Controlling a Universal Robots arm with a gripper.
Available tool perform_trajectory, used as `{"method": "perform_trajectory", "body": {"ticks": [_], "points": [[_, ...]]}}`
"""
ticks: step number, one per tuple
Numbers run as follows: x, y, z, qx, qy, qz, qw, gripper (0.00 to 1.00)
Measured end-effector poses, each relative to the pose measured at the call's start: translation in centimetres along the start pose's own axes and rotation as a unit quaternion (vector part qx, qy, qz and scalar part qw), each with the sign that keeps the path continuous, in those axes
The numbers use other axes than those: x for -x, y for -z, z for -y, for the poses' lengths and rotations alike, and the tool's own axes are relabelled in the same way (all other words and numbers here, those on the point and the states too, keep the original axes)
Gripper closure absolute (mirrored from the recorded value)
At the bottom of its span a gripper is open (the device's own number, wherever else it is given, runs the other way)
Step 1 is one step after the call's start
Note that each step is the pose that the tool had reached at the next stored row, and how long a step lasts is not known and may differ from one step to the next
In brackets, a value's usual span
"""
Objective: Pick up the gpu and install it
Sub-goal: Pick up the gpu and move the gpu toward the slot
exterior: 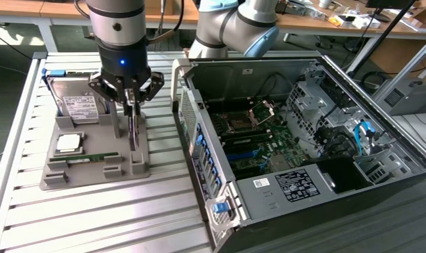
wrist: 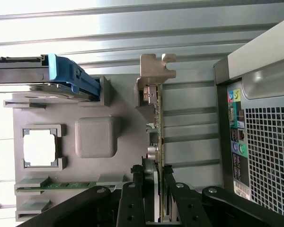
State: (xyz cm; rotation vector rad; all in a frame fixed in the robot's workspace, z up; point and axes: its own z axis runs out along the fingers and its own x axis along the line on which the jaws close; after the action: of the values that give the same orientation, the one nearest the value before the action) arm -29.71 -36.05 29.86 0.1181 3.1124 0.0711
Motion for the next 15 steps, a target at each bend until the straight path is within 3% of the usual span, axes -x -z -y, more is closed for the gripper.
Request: {"method": "perform_trajectory", "body": {"ticks": [15], "points": [[0.0,1.64,-0.08,0.0000,0.000,0.0000,1.0000,0.73]]}}
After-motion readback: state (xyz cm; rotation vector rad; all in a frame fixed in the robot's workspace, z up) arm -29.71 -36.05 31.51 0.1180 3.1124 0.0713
